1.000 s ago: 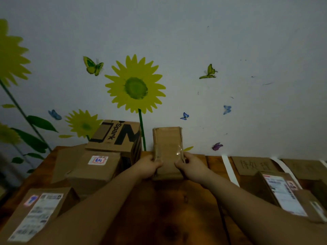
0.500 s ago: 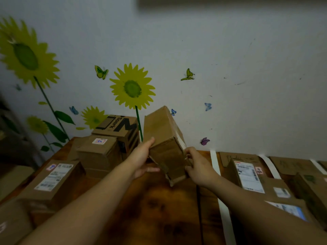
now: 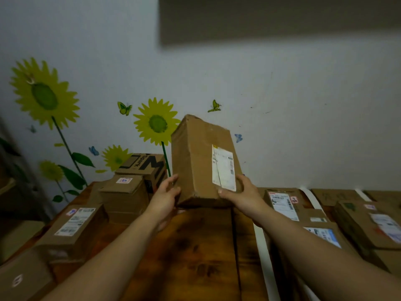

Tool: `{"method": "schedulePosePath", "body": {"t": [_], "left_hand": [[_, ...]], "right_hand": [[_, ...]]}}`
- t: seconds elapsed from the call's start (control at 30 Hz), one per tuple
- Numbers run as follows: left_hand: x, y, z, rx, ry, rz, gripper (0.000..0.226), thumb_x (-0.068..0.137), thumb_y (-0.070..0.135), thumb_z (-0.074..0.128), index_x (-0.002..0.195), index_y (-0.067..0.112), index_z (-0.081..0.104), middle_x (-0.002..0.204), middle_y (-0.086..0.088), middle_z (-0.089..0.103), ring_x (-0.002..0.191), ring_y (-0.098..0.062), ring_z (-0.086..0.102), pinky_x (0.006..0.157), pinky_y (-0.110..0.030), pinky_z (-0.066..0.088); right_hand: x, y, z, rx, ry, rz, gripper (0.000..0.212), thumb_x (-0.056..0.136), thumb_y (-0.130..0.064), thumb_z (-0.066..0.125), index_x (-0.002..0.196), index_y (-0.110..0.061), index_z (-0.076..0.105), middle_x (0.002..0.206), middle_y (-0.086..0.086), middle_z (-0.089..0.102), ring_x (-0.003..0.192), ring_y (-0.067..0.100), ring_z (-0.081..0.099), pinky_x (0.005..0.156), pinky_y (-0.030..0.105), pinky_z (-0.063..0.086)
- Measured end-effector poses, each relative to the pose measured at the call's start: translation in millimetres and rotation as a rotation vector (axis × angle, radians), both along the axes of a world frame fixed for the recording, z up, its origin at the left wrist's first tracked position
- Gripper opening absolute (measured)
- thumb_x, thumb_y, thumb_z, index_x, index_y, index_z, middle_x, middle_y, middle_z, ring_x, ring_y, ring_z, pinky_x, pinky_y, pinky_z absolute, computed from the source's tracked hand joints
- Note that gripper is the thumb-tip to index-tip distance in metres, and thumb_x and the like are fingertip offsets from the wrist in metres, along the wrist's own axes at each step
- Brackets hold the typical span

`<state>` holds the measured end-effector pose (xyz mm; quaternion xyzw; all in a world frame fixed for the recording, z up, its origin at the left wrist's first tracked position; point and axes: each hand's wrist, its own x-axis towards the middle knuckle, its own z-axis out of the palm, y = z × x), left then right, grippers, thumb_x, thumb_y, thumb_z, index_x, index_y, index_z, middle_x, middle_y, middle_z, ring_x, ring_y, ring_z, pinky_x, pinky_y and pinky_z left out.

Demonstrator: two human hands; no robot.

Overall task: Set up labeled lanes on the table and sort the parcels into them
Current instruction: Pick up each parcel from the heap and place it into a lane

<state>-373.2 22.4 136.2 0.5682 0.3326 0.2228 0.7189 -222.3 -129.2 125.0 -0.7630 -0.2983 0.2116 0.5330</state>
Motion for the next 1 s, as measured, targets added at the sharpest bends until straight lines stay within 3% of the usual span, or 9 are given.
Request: {"method": "schedulePosePath", "body": {"t": [0.13, 0.27, 0.33, 0.47, 0.57, 0.67, 0.8, 0.93, 1.0], "left_hand": [[-23.9, 2.8, 5.3, 0.098, 0.132, -0.061, 0.062, 0.09, 0.045, 0.053, 0.143, 0.027, 0.027, 0.136, -0.01, 0.045, 0.115, -0.031, 0.049, 0.087, -0.045, 0.046], [-61.2, 14.2, -1.2, 0.038, 0.076, -0.058, 0.058, 0.09, 0.023, 0.057, 0.142, 0.023, 0.031, 0.118, -0.008, 0.054, 0.096, -0.027, 0.056, 0.069, -0.036, 0.047], [-76.2, 19.2, -10.0, 0.013, 0.01, -0.051, 0.058, 0.088, 0.015, 0.056, 0.141, 0.023, 0.033, 0.119, -0.01, 0.055, 0.092, -0.027, 0.058, 0.061, -0.034, 0.047], [-89.7, 10.6, -25.8, -0.005, -0.068, -0.135, 0.066, 0.083, 0.015, 0.056, 0.141, 0.034, 0.033, 0.132, -0.011, 0.053, 0.105, -0.032, 0.058, 0.069, -0.037, 0.049], [-84.1, -13.2, -26.0, -0.024, -0.108, -0.216, 0.056, 0.092, 0.007, 0.045, 0.142, 0.029, 0.035, 0.123, -0.008, 0.058, 0.099, -0.026, 0.061, 0.068, -0.036, 0.051], [-70.1, -50.5, -18.5, 0.043, -0.122, -0.275, 0.052, 0.093, 0.007, 0.047, 0.14, 0.03, 0.039, 0.11, -0.001, 0.062, 0.093, -0.019, 0.063, 0.07, -0.034, 0.052], [-45.4, -107.1, -6.3, 0.091, -0.155, -0.372, 0.049, 0.095, 0.009, 0.048, 0.135, 0.036, 0.039, 0.111, 0.003, 0.061, 0.098, -0.017, 0.062, 0.085, -0.036, 0.052], [-18.5, -170.3, 4.8, 0.189, -0.157, -0.475, 0.055, 0.096, 0.013, 0.049, 0.143, 0.035, 0.032, 0.125, 0.0, 0.056, 0.105, -0.018, 0.061, 0.088, -0.038, 0.053], [-6.6, -208.8, 10.0, 0.25, -0.147, -0.513, 0.055, 0.097, 0.014, 0.048, 0.143, 0.037, 0.03, 0.124, 0.002, 0.054, 0.104, -0.017, 0.06, 0.086, -0.036, 0.054]], "right_hand": [[-28.8, 3.7, 1.6, 0.028, -0.135, -0.032, 0.099, 0.067, -0.036, 0.083, 0.144, -0.034, 0.022, 0.147, -0.003, 0.037, 0.136, 0.022, 0.035, 0.104, 0.051, 0.043], [-66.8, 3.2, -0.7, 0.034, -0.194, -0.064, 0.104, 0.068, -0.039, 0.082, 0.146, -0.039, 0.014, 0.153, -0.006, 0.029, 0.141, 0.022, 0.029, 0.106, 0.056, 0.039], [-84.9, -1.6, -4.9, 0.05, -0.229, -0.082, 0.094, 0.065, -0.048, 0.08, 0.141, -0.038, 0.025, 0.147, -0.007, 0.037, 0.136, 0.018, 0.036, 0.103, 0.054, 0.043], [-119.8, -27.1, -8.5, 0.107, -0.247, -0.096, 0.086, 0.073, -0.042, 0.077, 0.143, -0.038, 0.027, 0.139, -0.015, 0.039, 0.129, 0.01, 0.038, 0.104, 0.042, 0.041], [-133.2, -57.5, -14.0, 0.146, -0.183, -0.155, 0.088, 0.079, -0.026, 0.076, 0.147, -0.034, 0.02, 0.138, -0.018, 0.038, 0.131, 0.008, 0.036, 0.108, 0.041, 0.038], [-137.8, -95.9, -10.1, 0.151, -0.194, -0.257, 0.089, 0.079, -0.029, 0.076, 0.147, -0.036, 0.019, 0.145, -0.014, 0.038, 0.136, 0.011, 0.035, 0.11, 0.045, 0.037], [-135.5, -153.8, 6.4, 0.179, -0.228, -0.369, 0.079, 0.079, -0.027, 0.077, 0.134, -0.046, 0.023, 0.114, -0.036, 0.039, 0.121, 0.0, 0.039, 0.101, 0.032, 0.043], [-125.5, -222.1, 7.3, 0.148, -0.234, -0.501, 0.09, 0.072, -0.042, 0.078, 0.141, -0.047, 0.02, 0.142, -0.015, 0.041, 0.133, 0.012, 0.038, 0.106, 0.048, 0.04], [-119.8, -261.4, 6.8, 0.135, -0.243, -0.551, 0.095, 0.074, -0.037, 0.078, 0.146, -0.043, 0.015, 0.147, -0.01, 0.038, 0.135, 0.015, 0.038, 0.107, 0.047, 0.04]]}}
